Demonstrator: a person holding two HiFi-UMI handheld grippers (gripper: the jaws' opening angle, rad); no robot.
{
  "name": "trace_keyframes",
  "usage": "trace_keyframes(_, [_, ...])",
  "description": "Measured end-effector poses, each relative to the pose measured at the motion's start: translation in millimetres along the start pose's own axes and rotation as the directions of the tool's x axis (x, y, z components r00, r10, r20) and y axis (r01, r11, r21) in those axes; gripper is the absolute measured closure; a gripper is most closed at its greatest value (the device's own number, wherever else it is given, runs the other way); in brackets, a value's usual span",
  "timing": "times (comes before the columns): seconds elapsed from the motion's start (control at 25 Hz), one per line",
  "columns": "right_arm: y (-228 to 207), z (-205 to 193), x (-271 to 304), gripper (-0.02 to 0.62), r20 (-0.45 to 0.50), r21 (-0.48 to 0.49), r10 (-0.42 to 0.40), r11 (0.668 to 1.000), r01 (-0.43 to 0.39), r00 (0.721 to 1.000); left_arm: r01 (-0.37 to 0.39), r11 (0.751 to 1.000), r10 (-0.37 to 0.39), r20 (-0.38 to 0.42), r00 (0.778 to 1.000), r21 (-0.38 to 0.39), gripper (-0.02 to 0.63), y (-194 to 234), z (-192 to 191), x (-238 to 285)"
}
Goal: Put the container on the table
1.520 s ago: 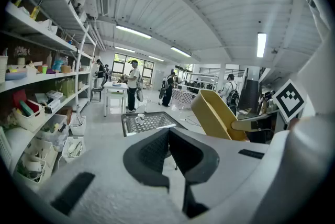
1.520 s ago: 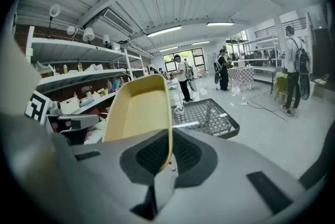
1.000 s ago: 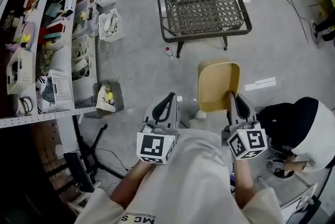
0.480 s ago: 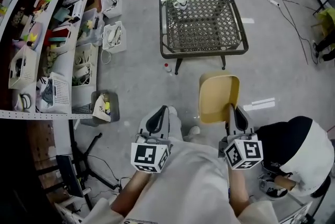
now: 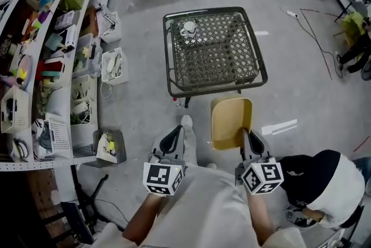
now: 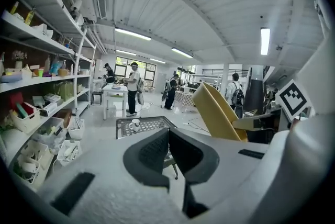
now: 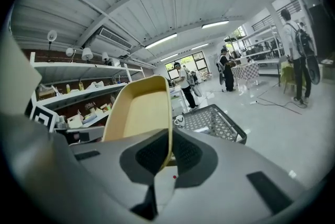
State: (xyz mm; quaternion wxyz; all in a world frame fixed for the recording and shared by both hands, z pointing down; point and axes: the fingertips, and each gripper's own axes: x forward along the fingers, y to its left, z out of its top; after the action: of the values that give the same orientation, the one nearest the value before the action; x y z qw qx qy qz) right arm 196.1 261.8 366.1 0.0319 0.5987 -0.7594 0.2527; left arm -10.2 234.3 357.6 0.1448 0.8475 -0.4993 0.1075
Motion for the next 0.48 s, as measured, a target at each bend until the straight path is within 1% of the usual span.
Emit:
trace_keyframes(0.12, [-1.1,14.6,35.5,0.569,-0.015,0.013,-0.022,1.000,0.022,1.000,-0.001,1.000,0.001,0.014,1.000,-0.010,0.583,34.2,27.7,37.3])
trace_keyframes(0.24, [2.9,34.0,75.2,0.569,-0.022,-0.001,-0.039,0.999,0.039,0.999,0.037,0.999,-0.038,0.042,0.998,0.025,0.583,58.3,62.6,70.3])
trace_keyframes(0.36, [8.4,45.2,114.3,0.568,-0.035,-0.015,-0.058,0.998,0.057,0.998,0.079,0.996,-0.081,0.036,0.996,0.052,0.583,80.9,77.6,96.9])
trace_keyframes(0.48, [14.0,58.7,151.0,0.568,-0.038,-0.031,-0.074,0.997,0.073,0.997,0.104,0.993,-0.106,0.027,0.994,0.052,0.583,105.6,88.6,122.6])
